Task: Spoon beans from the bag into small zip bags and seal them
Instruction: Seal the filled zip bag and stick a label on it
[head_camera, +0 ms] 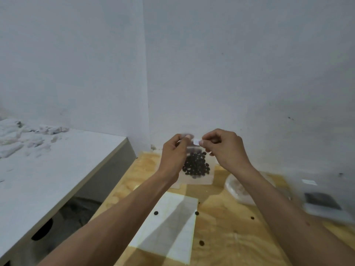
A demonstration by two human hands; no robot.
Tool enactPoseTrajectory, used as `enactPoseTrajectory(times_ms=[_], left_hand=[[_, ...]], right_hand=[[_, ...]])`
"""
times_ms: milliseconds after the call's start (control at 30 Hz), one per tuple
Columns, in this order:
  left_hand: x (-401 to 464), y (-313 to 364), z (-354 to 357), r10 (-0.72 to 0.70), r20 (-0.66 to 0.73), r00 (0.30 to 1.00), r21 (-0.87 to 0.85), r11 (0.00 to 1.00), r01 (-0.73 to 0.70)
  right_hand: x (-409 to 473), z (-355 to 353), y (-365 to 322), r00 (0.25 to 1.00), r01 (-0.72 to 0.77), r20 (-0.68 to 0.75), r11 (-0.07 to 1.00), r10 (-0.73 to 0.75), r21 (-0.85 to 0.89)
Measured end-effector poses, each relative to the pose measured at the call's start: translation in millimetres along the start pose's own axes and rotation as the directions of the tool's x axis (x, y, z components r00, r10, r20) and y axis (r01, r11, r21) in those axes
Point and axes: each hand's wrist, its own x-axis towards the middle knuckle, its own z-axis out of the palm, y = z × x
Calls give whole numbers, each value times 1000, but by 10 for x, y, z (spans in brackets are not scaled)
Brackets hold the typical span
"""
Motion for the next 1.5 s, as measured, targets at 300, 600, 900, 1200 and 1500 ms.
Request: enactPoseTrajectory(times_ms=[300, 600, 900, 1200, 1500], left_hand=[[-18, -50, 175, 36, 49, 998, 25, 999, -37], [4, -80, 194, -7, 71, 997, -42, 999, 10], [52, -161, 357, 45, 35, 998, 65, 997, -47], [184, -83, 758, -23, 12, 1000, -39, 999, 23], [-67, -232, 1739, -218, 364, 905, 363, 929, 78]], right_hand=[[-16, -114, 119, 998, -40, -49, 998, 38, -43], [-36, -204, 269, 944, -330, 89, 901, 318, 283], [-54, -224, 363, 956, -272, 0, 885, 294, 377], [-166, -689, 495, 955, -293, 127, 911, 266, 291], [-399, -1693, 936, 840, -372, -280, 868, 465, 328]])
